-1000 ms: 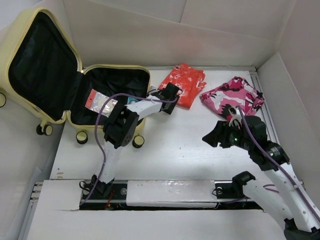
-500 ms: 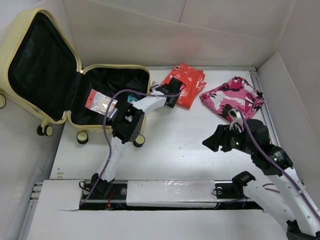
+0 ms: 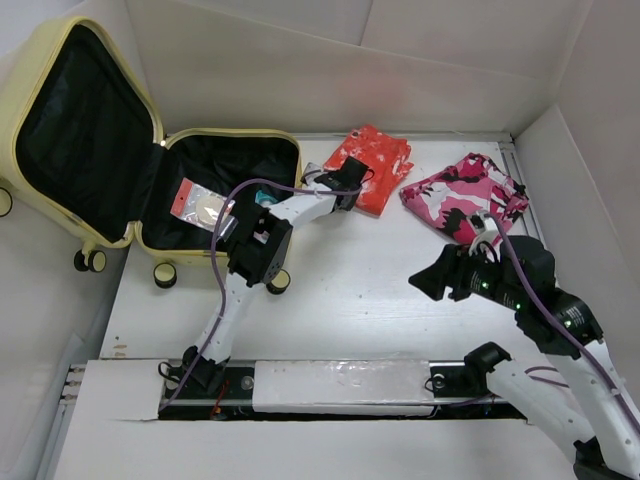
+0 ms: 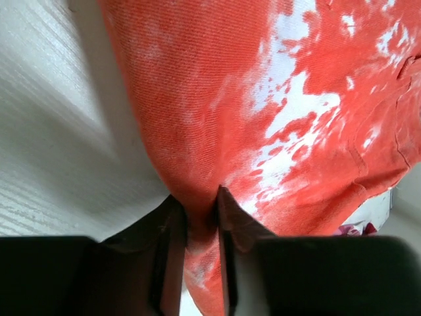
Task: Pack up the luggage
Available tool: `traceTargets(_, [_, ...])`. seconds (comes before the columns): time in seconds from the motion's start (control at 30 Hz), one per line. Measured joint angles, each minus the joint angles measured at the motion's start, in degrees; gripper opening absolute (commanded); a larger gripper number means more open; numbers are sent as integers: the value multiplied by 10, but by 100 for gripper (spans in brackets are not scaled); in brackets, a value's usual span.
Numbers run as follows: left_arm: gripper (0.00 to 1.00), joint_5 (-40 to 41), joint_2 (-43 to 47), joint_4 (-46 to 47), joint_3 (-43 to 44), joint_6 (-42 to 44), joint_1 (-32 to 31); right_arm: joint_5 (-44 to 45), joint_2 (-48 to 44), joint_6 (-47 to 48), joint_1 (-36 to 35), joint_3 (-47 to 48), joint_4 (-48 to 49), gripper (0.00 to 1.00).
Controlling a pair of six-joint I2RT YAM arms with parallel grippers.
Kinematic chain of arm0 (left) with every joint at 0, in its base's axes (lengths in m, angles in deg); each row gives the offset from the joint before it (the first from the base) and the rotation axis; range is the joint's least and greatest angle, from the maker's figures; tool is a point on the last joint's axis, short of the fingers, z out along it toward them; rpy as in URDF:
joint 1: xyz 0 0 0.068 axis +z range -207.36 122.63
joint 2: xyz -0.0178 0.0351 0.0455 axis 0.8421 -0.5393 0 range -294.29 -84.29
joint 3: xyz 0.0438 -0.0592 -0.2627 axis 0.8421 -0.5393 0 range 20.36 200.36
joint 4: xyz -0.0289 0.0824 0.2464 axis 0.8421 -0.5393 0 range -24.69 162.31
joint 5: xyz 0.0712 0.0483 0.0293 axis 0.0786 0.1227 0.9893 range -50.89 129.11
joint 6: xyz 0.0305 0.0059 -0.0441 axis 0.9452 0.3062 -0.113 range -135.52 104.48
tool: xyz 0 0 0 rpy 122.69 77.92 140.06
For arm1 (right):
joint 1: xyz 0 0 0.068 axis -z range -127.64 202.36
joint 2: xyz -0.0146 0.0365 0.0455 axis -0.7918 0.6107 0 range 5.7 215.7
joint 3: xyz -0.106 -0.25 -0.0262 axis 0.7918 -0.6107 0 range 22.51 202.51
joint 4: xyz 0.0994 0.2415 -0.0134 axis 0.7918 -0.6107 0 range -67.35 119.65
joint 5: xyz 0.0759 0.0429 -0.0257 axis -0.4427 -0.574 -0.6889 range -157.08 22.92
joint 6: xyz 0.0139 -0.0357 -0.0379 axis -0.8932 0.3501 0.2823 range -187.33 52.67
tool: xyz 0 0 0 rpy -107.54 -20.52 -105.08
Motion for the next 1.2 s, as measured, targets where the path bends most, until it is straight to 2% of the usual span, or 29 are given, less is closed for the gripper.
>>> traceTargets(0.07, [0, 5, -2, 3, 0, 5, -1, 0, 0, 0, 0, 7, -3, 71])
traceTargets(0.27, [0, 10, -2, 15, 0, 44, -7, 2, -4, -1, 0, 41, -16, 71])
traceTargets(0.53, [0, 35, 6, 31, 0, 152, -35, 15, -4, -1, 0, 105, -18, 71])
traceTargets(0.77, [0, 22, 75, 23, -18, 255, -50, 25, 23, -1, 0, 112, -14, 71])
traceTargets(0.97, [0, -39, 143, 17, -3, 398, -2, 28, 48, -1, 0, 112, 7, 71])
traceTargets(1.1, [0, -70, 158, -33, 68, 513, 54, 28, 58, -2, 0, 112, 21, 71])
traceTargets(1.2, [0, -90, 204, -50, 51, 564, 101, 28, 64, -2, 0, 112, 31, 71])
